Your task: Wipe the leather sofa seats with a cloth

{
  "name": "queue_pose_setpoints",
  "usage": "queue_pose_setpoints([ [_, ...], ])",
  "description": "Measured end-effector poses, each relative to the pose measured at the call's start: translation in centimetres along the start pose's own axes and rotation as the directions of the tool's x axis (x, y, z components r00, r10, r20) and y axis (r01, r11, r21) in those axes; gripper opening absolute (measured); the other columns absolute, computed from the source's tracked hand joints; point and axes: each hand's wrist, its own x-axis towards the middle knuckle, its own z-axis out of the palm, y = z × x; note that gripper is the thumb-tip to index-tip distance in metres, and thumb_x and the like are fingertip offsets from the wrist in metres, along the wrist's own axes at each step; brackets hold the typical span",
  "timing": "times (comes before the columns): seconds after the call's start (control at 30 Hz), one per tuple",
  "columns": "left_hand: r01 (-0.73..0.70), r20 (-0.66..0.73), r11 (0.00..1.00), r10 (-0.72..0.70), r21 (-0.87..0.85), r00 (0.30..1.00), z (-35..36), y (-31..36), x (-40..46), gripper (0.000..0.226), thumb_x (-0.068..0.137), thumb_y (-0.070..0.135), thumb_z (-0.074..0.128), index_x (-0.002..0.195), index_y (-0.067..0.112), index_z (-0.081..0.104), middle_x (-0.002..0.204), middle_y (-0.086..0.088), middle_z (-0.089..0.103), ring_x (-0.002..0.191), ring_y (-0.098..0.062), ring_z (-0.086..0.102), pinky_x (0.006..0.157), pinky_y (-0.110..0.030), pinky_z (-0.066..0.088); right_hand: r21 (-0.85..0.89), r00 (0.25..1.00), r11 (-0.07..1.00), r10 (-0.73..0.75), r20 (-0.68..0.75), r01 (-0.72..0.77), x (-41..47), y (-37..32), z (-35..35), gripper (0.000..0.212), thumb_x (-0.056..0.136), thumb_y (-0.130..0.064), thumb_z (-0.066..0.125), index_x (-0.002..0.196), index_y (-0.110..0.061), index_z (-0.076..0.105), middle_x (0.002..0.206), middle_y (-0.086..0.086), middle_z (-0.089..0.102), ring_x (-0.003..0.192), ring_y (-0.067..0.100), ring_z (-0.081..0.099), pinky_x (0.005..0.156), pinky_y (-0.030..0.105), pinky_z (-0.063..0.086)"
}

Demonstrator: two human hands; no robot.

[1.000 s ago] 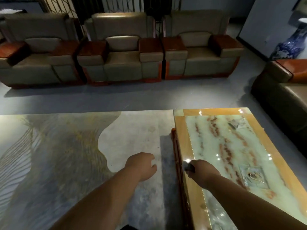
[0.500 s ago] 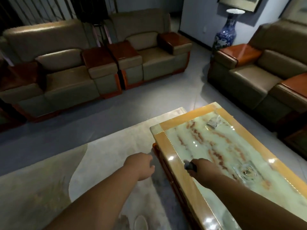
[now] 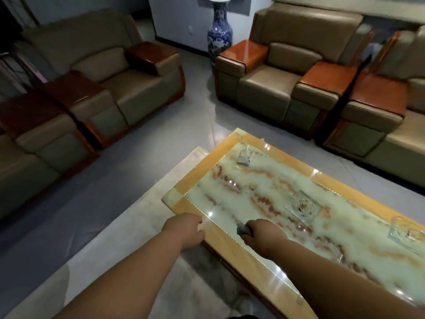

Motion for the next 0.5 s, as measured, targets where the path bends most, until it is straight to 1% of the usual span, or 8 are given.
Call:
queue_pose_setpoints([
  [0.07, -0.006, 0.006, 1.000, 0.006, 0.011, 1.000, -1.1, 0.4, 1.6, 0.054, 0.098, 0.056, 0.052, 0.147, 0.034, 0.056, 0.143, 0.006, 0.061, 0.127, -0.022, 0.060, 0.098, -0.035, 0.053, 0.012, 1.000, 1.000, 0.021, -0.001, -0.021, 1.3, 0.4, -0.5, 0.020, 0.096, -0.049, 0.052, 0.090, -0.030, 0.056, 0.090, -0.006, 0.061, 0.083, 0.019, 0.057, 0.063, 0.031, 0.040],
  [0.13, -0.032, 0.015, 0.999, 0.032, 0.036, 0.999, -1.9, 0.7, 3.0, 0.052, 0.098, 0.056, 0.051, 0.145, 0.033, 0.057, 0.141, 0.006, 0.063, 0.126, -0.022, 0.061, 0.098, -0.035, 0.053, 0.007, 0.999, 0.999, 0.032, -0.003, -0.032, 2.4, 0.7, -0.9, 0.025, 0.097, -0.051, 0.052, 0.096, -0.027, 0.060, 0.093, -0.005, 0.061, 0.085, 0.020, 0.057, 0.066, 0.031, 0.044],
  [0.23, -0.071, 0.027, 0.995, 0.069, 0.069, 0.997, -2.5, 0.9, 5.2, 0.051, 0.098, 0.055, 0.050, 0.144, 0.033, 0.058, 0.140, 0.006, 0.063, 0.126, -0.022, 0.060, 0.098, -0.034, 0.053, 0.027, 0.998, 0.998, 0.064, -0.029, -0.063, 3.7, 0.8, -1.7, 0.030, 0.098, -0.052, 0.052, 0.104, -0.025, 0.063, 0.095, -0.005, 0.059, 0.085, 0.020, 0.055, 0.065, 0.031, 0.041],
  [0.4, -0.161, 0.060, 0.979, 0.155, 0.123, 0.986, -3.9, 1.1, 8.9, 0.054, 0.099, 0.053, 0.049, 0.149, 0.034, 0.054, 0.146, 0.006, 0.060, 0.131, -0.021, 0.058, 0.102, -0.034, 0.050, 0.095, 0.988, 0.986, 0.144, -0.062, -0.138, 5.9, 0.1, -2.8, 0.029, 0.096, -0.054, 0.054, 0.103, -0.027, 0.063, 0.092, -0.006, 0.062, 0.084, 0.019, 0.059, 0.063, 0.031, 0.044],
  [0.5, -0.231, 0.078, 0.955, 0.220, 0.184, 0.972, -5.3, 0.5, 11.9, 0.053, 0.100, 0.054, 0.048, 0.149, 0.033, 0.053, 0.146, 0.004, 0.060, 0.130, -0.023, 0.059, 0.101, -0.036, 0.051, 0.113, 0.980, 0.977, 0.188, -0.065, -0.180, 8.0, -1.3, -4.0, 0.032, 0.097, -0.055, 0.055, 0.106, -0.026, 0.063, 0.093, -0.003, 0.062, 0.085, 0.021, 0.059, 0.064, 0.032, 0.044],
])
